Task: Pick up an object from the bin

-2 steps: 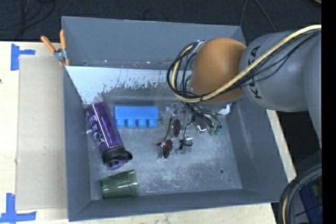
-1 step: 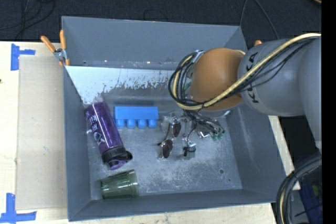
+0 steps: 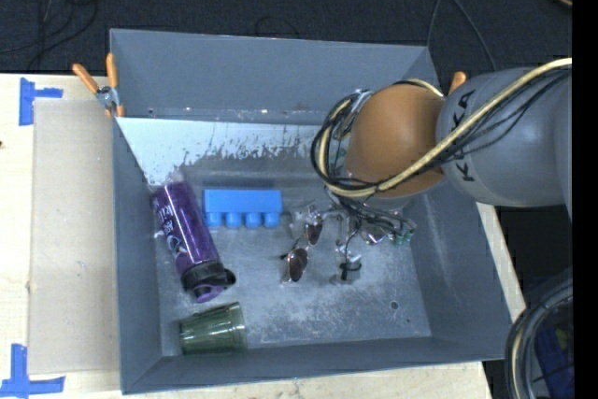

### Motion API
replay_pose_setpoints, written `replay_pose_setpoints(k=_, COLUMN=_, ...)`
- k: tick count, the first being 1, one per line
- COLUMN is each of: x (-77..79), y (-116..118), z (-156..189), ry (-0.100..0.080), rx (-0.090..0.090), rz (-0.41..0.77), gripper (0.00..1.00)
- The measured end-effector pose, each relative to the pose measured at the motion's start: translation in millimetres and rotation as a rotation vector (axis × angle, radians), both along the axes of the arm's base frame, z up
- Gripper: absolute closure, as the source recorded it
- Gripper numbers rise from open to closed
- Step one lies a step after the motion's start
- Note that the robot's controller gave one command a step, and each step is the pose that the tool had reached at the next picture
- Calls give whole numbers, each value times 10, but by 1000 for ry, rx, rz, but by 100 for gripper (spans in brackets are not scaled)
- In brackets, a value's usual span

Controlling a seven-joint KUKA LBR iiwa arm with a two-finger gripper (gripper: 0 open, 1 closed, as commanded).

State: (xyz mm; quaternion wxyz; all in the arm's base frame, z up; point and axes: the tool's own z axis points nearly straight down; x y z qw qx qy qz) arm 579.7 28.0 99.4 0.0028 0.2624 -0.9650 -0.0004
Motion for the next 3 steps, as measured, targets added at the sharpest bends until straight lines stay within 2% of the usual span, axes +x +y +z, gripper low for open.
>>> replay_pose_setpoints(k=1, x=34, y=-49, z=-280, ry=-1, rx=1, rz=51, gripper=0)
replay_pose_setpoints(k=2, x=97, y=4, z=-291, ry=-4, rx=2, rz=104, gripper=100)
replay_pose_setpoints(k=3, x=97, y=4, z=-291, ry=-4, rx=2, rz=103, gripper=100)
